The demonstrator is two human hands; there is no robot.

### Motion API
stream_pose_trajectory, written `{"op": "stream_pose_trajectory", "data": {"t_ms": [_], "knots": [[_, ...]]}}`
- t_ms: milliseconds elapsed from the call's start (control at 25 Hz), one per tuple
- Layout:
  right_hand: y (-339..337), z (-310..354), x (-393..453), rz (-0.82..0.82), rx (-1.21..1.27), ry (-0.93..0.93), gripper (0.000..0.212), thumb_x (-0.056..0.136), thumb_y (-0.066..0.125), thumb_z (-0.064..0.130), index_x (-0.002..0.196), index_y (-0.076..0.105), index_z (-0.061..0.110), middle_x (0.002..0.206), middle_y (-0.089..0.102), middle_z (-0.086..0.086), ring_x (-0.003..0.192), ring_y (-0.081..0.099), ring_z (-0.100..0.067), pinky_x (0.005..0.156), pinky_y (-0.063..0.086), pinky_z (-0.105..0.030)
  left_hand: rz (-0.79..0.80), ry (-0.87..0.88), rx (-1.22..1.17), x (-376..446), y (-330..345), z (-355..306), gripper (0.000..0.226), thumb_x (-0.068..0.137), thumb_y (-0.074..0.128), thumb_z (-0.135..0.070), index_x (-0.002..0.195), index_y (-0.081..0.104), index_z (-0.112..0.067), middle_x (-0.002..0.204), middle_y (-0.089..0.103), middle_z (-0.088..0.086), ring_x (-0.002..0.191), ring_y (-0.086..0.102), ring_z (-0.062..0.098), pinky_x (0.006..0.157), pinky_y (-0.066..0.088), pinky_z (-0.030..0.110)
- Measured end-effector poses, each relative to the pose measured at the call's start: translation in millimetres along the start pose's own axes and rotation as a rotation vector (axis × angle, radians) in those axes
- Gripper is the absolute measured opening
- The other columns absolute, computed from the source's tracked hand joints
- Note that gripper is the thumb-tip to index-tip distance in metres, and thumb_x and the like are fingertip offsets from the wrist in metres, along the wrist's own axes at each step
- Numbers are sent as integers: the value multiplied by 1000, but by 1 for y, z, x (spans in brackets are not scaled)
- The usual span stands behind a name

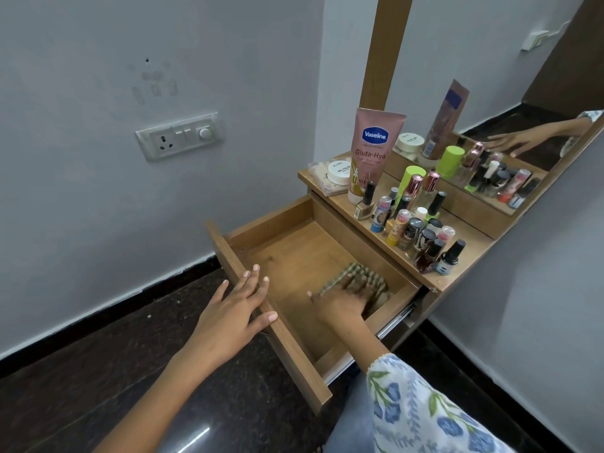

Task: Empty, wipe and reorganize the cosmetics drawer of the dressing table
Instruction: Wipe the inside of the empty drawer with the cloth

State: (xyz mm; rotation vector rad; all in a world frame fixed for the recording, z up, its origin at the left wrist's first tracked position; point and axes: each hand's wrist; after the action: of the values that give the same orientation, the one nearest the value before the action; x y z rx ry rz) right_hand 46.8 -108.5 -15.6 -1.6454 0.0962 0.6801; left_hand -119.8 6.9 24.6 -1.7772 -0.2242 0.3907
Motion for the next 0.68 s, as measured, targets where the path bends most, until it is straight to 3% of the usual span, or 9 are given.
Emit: {"op": "stream_pose_trajectory", "data": {"t_ms": [40,120,280,480,680], "knots": [[-2,9,6,14,42,45,92,96,23,61,145,-11,-8,152,-10,-35,143,-6,-49,116,-1,-55,5,-2,5,0,-1,0,68,96,28,-55,150,0,-27,147,-26,-7,134,-23,4,116,-8,33],[-7,24,18,25,158,56,91,96,22,60,144,-19,-6,149,-22,-36,140,-17,-51,115,-8,-54,14,-6,3,0,-3,-2,67,96,28,-54,150,0,-26,147,-27,-7,133,-23,4,116,-8,33],[-2,15,35,-58,107,-212,77,100,21,51,148,-16,6,151,-27,-28,141,-23,-41,116,-12,-48,27,-4,-2,-2,-4,-6,67,97,28,-52,151,0,-24,148,-26,-6,139,-20,7,116,-8,34],[-21,-29,39,76,20,-555,59,103,27,34,152,-4,24,158,-22,-10,145,-21,-27,117,-7,-43,32,-13,16,-4,-6,-6,67,97,27,-53,151,0,-24,149,-25,-4,144,-14,10,116,-8,35],[-5,-32,11,232,-57,-896,50,100,42,30,149,29,27,161,-10,0,148,-6,-22,119,-1,-45,51,-11,10,-3,-7,-7,67,97,27,-52,151,1,-23,153,-23,-1,144,-14,11,117,-7,36]]}}
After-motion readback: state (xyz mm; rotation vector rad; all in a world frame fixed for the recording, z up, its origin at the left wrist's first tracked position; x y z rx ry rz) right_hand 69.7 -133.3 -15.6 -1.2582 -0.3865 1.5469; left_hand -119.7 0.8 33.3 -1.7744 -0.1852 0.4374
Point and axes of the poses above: each hand's wrist, its own x-axis towards the middle knuckle, its own y-axis out of the palm, z = x × y
